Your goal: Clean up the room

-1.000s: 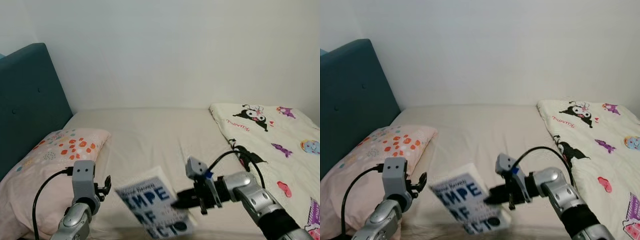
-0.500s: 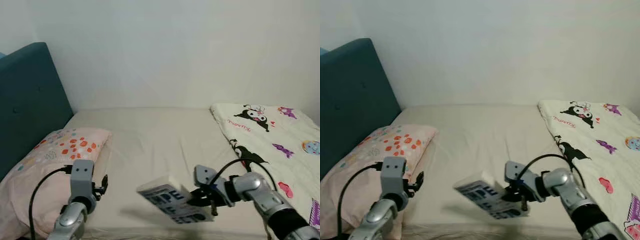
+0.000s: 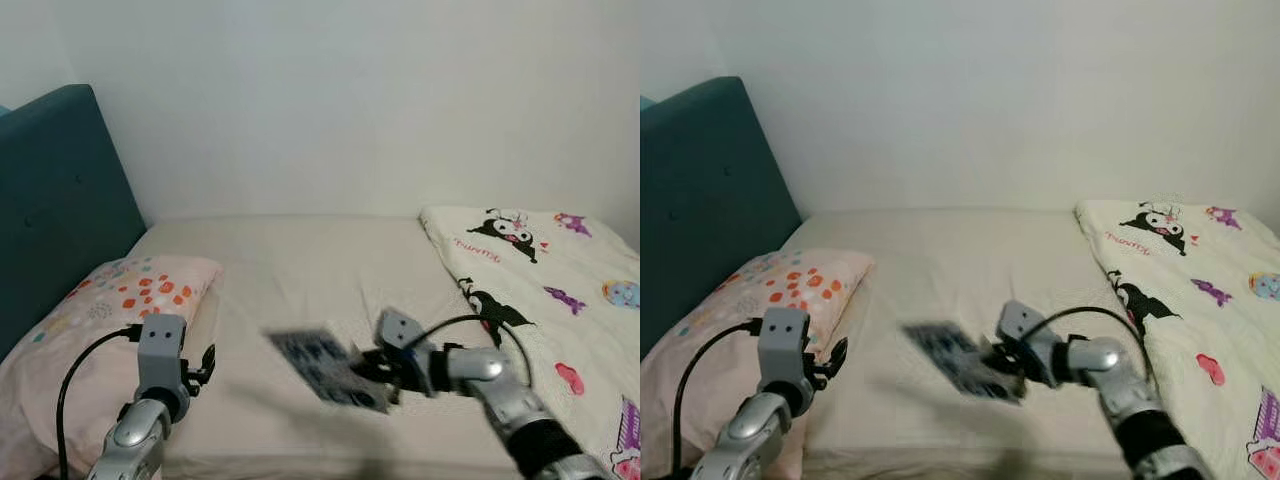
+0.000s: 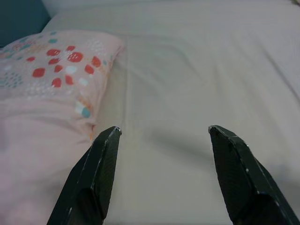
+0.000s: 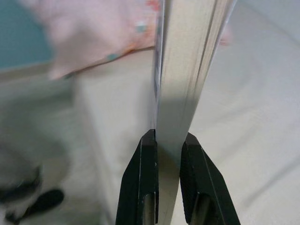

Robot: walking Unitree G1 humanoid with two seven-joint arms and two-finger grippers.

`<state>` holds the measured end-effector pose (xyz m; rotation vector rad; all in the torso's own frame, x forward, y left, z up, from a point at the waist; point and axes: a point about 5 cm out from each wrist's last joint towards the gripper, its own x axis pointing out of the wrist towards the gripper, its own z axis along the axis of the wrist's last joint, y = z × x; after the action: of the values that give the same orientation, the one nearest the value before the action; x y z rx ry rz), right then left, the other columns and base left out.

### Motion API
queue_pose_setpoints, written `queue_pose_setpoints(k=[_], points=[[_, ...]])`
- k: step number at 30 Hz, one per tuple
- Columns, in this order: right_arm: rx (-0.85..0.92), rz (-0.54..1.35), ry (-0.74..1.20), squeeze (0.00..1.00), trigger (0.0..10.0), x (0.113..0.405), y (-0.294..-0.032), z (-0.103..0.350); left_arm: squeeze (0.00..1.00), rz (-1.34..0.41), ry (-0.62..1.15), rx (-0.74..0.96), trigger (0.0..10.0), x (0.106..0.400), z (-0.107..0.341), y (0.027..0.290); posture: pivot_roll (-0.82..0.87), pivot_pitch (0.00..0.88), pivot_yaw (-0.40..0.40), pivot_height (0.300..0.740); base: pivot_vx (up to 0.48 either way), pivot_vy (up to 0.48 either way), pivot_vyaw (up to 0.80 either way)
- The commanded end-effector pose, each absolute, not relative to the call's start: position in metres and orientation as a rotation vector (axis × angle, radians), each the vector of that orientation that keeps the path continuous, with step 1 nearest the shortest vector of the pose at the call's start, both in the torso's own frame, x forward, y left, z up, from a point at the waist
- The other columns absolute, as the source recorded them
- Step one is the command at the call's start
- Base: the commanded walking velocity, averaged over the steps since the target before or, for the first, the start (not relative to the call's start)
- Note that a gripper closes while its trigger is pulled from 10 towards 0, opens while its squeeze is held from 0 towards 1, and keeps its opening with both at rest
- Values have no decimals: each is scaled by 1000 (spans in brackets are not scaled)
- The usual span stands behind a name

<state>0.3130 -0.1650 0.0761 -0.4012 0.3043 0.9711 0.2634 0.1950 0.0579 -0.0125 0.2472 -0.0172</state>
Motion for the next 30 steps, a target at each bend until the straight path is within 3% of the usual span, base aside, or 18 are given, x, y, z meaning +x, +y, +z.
queue_pose_setpoints(k=[1,3,9,16,30], points=[[-370,920,269,0,10000,319,-169,84,0,4,276,-11,10000,262,53,197,0,0,2,740,0,0,0],[-176,598,190,0,10000,337,-162,86,0,57,284,38,10000,261,48,195,3,0,-5,740,0,0,0],[-6,400,183,0,10000,340,-156,81,0,56,269,100,10000,261,48,190,2,0,-1,740,0,0,0],[50,329,183,0,10000,335,-141,72,0,50,236,77,10000,267,53,185,-1,0,2,740,0,0,0],[69,259,172,0,10000,331,-137,68,0,29,177,83,10000,271,61,179,-5,0,0,740,0,22,0]])
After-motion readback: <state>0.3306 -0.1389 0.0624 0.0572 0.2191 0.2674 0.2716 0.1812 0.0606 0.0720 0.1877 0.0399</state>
